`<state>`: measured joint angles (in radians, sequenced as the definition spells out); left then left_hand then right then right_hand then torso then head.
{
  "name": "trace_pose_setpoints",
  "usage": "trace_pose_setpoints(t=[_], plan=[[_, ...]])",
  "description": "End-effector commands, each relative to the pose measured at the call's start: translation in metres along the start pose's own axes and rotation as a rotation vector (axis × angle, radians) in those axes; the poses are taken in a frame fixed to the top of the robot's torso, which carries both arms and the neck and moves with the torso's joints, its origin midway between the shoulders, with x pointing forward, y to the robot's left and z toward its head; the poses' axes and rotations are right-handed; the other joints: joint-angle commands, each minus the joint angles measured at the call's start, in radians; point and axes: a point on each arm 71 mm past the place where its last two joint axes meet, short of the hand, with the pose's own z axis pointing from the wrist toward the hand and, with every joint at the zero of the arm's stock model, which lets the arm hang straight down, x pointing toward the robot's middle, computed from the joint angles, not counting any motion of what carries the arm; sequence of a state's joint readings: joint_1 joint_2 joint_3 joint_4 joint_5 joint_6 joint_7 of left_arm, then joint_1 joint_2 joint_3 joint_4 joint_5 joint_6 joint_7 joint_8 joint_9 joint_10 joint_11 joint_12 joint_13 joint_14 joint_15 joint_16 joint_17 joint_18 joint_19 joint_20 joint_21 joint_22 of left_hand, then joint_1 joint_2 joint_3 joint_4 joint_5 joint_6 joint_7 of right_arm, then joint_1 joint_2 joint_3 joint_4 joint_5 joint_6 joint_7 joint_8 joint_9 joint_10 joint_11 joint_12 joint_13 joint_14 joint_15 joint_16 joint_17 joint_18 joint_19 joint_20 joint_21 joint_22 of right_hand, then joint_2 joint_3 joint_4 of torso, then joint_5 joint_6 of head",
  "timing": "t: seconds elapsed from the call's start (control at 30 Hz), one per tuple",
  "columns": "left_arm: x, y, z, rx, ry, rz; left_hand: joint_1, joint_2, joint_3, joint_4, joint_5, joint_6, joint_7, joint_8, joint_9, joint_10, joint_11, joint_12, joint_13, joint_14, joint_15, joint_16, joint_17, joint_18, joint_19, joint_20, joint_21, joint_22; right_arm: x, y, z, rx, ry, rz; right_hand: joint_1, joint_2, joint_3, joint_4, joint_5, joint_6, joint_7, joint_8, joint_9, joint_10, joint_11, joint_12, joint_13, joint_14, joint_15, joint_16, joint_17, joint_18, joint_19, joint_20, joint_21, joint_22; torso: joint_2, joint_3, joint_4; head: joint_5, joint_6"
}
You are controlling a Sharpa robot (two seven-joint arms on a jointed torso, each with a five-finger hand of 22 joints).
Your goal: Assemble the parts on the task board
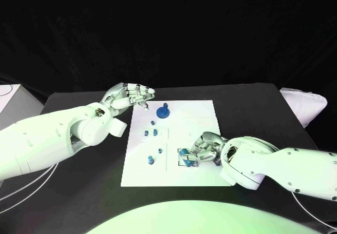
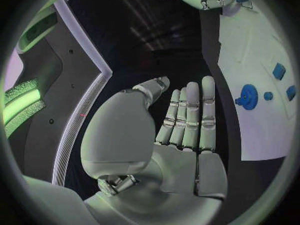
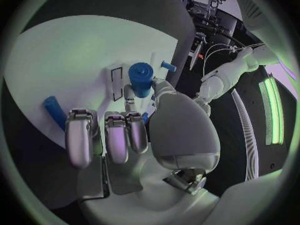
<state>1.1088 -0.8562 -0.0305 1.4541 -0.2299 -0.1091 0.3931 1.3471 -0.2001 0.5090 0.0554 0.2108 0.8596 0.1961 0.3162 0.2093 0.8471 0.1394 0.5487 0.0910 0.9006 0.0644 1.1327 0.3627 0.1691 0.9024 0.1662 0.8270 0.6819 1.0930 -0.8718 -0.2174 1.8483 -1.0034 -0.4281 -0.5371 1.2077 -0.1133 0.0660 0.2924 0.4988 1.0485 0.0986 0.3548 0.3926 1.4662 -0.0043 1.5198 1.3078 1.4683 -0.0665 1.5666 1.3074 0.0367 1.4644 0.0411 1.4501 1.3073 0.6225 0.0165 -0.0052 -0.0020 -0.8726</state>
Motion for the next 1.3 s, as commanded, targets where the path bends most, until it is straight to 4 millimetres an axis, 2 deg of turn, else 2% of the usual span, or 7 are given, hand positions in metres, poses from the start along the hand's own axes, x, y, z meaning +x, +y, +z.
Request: trace_pose_setpoints(t=[0.03, 0.67, 0.7, 0.77, 0.97, 1.13, 1.3], plan=[[0.0026, -0.0009, 0.0006, 0.006, 0.016, -0.013, -0.006, 0.005, -0.002, 0.004, 0.002, -0.002, -0.007, 0.004, -0.002, -0.007, 0.000, 0.004, -0.001, -0.001, 0.008, -0.002, -0.001, 0.014, 0.006, 0.001, -0.006, -0.001, -0.0001, -0.0002, 0.0011, 0.001, -0.014, -0.014, -0.007, -0.001, 0.007, 0.001, -0.003, 0.041, -0.037, 0.004, 0.001, 0.070, -0.007, 0.007, 0.213, 0.102, -0.007, 0.004, 0.263, -0.016, 0.084, -0.009, 0.007, 0.236, 0.000, 0.0006, -0.0007, 0.002, 0.000], [0.0018, -0.0006, 0.0003, 0.002, 0.014, -0.012, -0.007, 0.006, -0.002, 0.005, 0.002, -0.002, -0.008, 0.005, -0.002, -0.008, 0.000, 0.004, -0.001, -0.001, 0.009, -0.002, 0.000, 0.014, 0.007, 0.001, -0.007, -0.002, 0.0011, 0.0047, 0.0036, -0.013, -0.029, -0.026, -0.089, 0.002, 0.018, 0.001, -0.004, 0.045, -0.040, 0.017, 0.003, 0.077, -0.010, 0.012, 0.223, 0.102, -0.010, 0.004, 0.263, -0.018, 0.086, -0.012, 0.017, 0.238, 0.000, 0.0016, -0.0011, 0.002, 0.001], [0.0018, -0.0006, 0.0003, 0.002, 0.014, -0.012, -0.007, 0.006, -0.002, 0.005, 0.002, -0.002, -0.008, 0.005, -0.002, -0.008, 0.000, 0.004, -0.001, -0.001, 0.009, -0.002, 0.000, 0.014, 0.007, 0.001, -0.007, -0.002, 0.0014, 0.0050, 0.0036, -0.014, -0.027, -0.028, -0.103, -0.003, 0.012, 0.001, -0.018, 0.045, -0.040, 0.019, 0.004, 0.077, -0.010, 0.011, 0.222, 0.102, -0.010, 0.004, 0.263, -0.017, 0.085, -0.012, 0.016, 0.238, 0.000, 0.0015, -0.0010, 0.001, 0.000], [0.0017, -0.0005, 0.0003, 0.002, 0.014, -0.012, -0.007, 0.006, -0.002, 0.005, 0.002, -0.002, -0.008, 0.005, -0.002, -0.008, 0.000, 0.004, -0.001, -0.001, 0.009, -0.002, 0.000, 0.014, 0.007, 0.001, -0.007, -0.002, 0.0021, 0.0057, 0.0034, -0.018, -0.022, -0.035, -0.145, -0.008, -0.013, 0.001, -0.102, 0.044, -0.041, 0.028, 0.008, 0.076, -0.010, 0.008, 0.221, 0.102, -0.010, 0.004, 0.263, -0.017, 0.085, -0.012, 0.014, 0.237, 0.000, 0.0015, -0.0005, 0.001, 0.000], [0.0014, -0.0005, 0.0001, 0.001, 0.012, -0.012, -0.007, 0.006, -0.002, 0.005, 0.002, -0.002, -0.008, 0.005, -0.002, -0.008, 0.000, 0.004, -0.001, -0.001, 0.009, -0.002, 0.000, 0.014, 0.007, 0.001, -0.007, -0.002, 0.0022, 0.0060, 0.0025, -0.029, -0.019, -0.061, -0.207, 0.004, -0.093, 0.003, -0.223, 0.035, -0.040, 0.044, 0.014, 0.072, -0.009, 0.000, 0.218, 0.102, -0.009, 0.004, 0.263, -0.016, 0.083, -0.011, 0.009, 0.236, 0.000, 0.0012, -0.0013, 0.000, 0.001], [0.0012, -0.0005, 0.0000, 0.000, 0.012, -0.011, -0.007, 0.008, -0.001, 0.007, 0.002, -0.001, -0.008, 0.006, -0.002, -0.008, 0.000, 0.005, -0.002, -0.002, 0.009, -0.002, 0.000, 0.014, 0.007, 0.001, -0.008, -0.003, 0.0013, 0.0042, 0.0006, -0.039, -0.019, -0.080, -0.207, 0.006, -0.097, 0.002, -0.226, 0.034, -0.040, 0.044, 0.015, 0.071, -0.009, -0.002, 0.216, 0.102, -0.009, 0.004, 0.263, -0.016, 0.083, -0.011, 0.007, 0.235, 0.000, 0.0015, -0.0008, 0.002, 0.003], [0.0008, -0.0004, -0.0002, 0.000, 0.011, -0.011, -0.007, 0.008, -0.001, 0.007, 0.002, -0.001, -0.008, 0.006, -0.002, -0.008, 0.000, 0.005, -0.002, -0.002, 0.009, -0.002, 0.000, 0.014, 0.007, 0.001, -0.008, -0.003, -0.0012, 0.0029, -0.0034, -0.089, -0.031, -0.083, -0.108, 0.016, -0.103, -0.004, -0.209, 0.027, -0.041, 0.053, 0.016, 0.075, -0.010, 0.002, 0.223, 0.102, -0.010, 0.004, 0.263, -0.016, 0.083, -0.011, 0.010, 0.236, 0.000, 0.0021, -0.0014, 0.004, 0.003]])
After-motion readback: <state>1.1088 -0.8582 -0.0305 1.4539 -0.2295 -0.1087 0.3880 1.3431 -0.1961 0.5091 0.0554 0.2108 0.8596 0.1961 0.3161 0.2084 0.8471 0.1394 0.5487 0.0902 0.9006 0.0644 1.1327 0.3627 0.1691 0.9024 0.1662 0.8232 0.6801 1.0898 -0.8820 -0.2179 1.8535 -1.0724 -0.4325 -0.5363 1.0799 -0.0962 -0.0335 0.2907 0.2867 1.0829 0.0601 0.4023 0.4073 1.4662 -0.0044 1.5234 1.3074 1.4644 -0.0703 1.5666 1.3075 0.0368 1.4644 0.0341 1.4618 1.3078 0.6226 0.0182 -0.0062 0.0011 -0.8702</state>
